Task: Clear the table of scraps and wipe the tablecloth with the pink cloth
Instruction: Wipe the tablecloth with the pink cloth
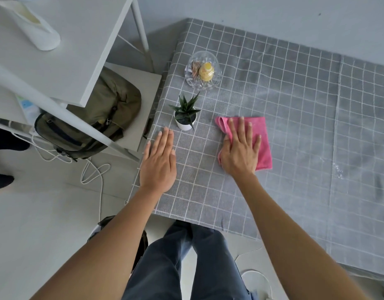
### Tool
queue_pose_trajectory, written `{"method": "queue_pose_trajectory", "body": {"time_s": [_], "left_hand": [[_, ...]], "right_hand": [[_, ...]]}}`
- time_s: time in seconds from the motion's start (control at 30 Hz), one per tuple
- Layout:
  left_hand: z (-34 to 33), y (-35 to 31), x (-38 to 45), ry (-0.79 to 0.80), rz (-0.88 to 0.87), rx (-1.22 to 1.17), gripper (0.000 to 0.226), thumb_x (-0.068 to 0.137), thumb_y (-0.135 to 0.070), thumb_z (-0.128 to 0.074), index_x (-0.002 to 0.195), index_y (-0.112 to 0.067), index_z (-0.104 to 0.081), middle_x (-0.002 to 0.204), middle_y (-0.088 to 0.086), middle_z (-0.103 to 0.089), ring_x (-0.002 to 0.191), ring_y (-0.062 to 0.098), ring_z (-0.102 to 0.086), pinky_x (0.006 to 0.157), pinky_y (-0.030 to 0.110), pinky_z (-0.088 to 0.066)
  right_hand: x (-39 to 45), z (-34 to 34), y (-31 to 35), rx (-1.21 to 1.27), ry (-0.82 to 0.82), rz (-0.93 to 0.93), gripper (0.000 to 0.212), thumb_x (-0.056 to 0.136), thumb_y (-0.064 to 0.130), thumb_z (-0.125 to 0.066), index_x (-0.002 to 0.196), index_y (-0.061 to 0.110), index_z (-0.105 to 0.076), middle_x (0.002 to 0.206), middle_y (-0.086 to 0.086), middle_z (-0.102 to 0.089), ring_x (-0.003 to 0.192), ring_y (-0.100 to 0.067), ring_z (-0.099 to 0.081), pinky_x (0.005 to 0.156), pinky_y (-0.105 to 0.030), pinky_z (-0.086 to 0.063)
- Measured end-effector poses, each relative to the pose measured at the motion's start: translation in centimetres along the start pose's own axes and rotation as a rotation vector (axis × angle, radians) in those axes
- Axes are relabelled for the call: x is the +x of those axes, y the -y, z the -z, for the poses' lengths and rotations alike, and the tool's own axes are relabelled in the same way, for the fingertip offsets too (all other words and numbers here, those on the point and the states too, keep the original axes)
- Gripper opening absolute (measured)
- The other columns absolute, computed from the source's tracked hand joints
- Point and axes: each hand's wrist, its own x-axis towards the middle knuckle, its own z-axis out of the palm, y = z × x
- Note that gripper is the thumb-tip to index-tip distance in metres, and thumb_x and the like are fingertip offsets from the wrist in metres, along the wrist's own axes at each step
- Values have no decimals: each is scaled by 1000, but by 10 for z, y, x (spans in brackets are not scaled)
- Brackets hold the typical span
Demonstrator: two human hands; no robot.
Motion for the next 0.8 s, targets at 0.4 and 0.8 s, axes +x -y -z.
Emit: {"method": "queue_pose_trajectory", "body": {"time_s": [0.4, 0.8], "left_hand": [[-16, -74, -8, 3, 43, -88, 56, 100, -34, -4, 151, -13, 0, 160, 2, 6, 147, 16, 9, 120, 41, 1], [-19, -75, -11, -27, 123, -31, 56, 99, -31, -6, 152, -13, 1, 160, 1, 7, 147, 14, 8, 119, 39, 3]], "right_hand": [[-12, 1, -3, -73, 68, 293, 57, 96, 40, -15, 151, 36, -4, 159, 10, 5, 146, -14, 12, 117, -47, 12], [58, 15, -13, -67, 40, 232, 53, 100, 36, -23, 151, 37, -9, 160, 10, 1, 147, -15, 9, 117, -47, 10]]}}
